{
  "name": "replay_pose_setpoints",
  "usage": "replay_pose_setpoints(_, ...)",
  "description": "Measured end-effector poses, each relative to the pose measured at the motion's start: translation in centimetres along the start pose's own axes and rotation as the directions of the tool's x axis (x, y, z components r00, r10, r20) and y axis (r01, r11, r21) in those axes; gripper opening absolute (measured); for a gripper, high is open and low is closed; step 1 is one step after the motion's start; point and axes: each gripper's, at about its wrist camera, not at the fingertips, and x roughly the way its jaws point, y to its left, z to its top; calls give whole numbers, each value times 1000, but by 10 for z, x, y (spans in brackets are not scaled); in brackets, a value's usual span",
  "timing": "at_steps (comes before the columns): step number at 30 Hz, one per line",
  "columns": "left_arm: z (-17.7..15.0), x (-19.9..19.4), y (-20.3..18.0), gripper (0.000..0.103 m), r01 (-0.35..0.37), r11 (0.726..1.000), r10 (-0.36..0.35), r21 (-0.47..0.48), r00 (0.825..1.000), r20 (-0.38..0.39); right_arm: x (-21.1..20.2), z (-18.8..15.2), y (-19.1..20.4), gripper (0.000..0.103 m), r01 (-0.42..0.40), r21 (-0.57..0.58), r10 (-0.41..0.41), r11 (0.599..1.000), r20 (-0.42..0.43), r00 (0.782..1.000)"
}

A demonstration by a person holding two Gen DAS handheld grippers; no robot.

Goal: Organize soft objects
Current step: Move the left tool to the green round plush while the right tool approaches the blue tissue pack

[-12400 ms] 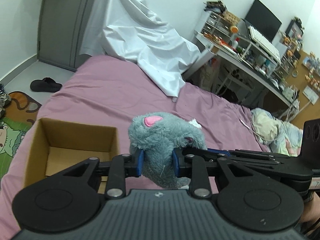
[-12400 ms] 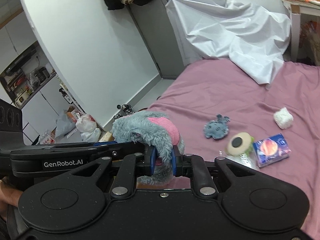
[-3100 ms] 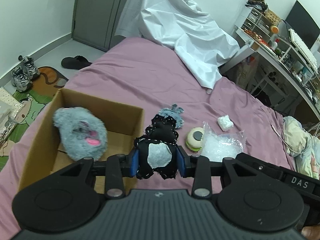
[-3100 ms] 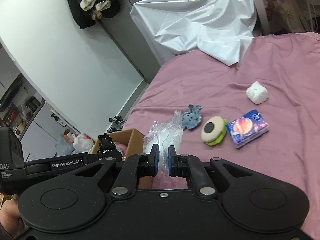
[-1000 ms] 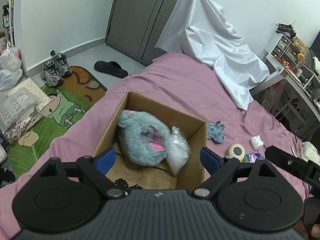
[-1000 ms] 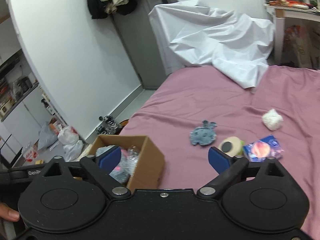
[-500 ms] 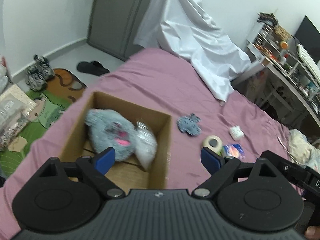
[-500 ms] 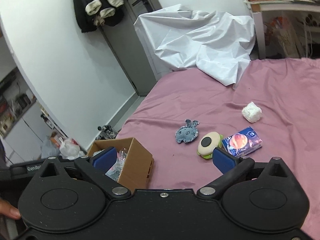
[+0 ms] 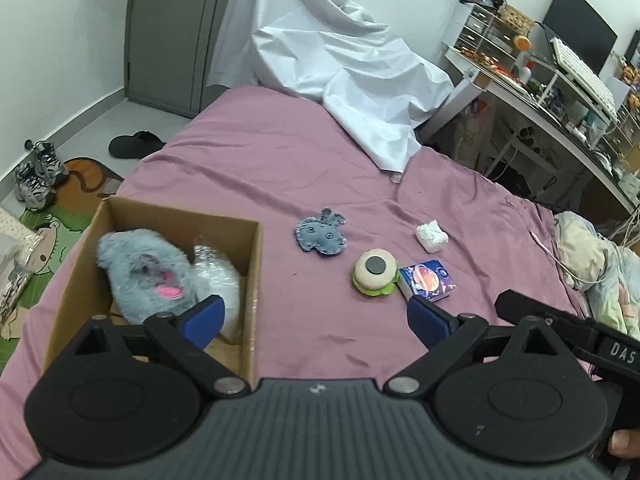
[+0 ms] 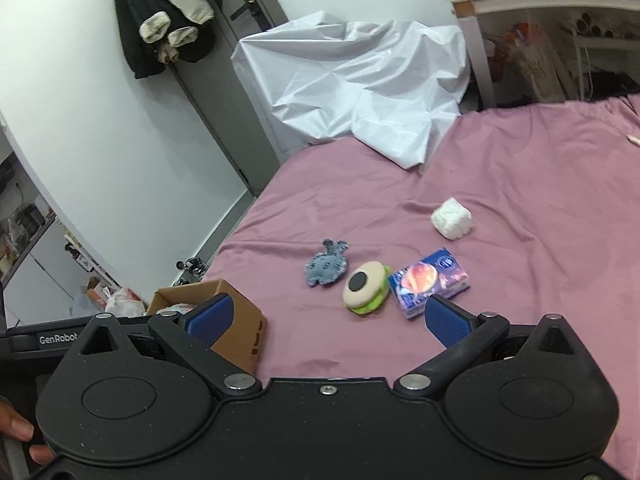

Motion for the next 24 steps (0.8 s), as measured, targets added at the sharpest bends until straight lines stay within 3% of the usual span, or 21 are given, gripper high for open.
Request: replay_pose_setpoints(24, 17, 48, -36, 98, 6, 1000, -6, -7, 999, -39, 12, 6, -49, 103, 38, 52, -36, 998, -31, 999)
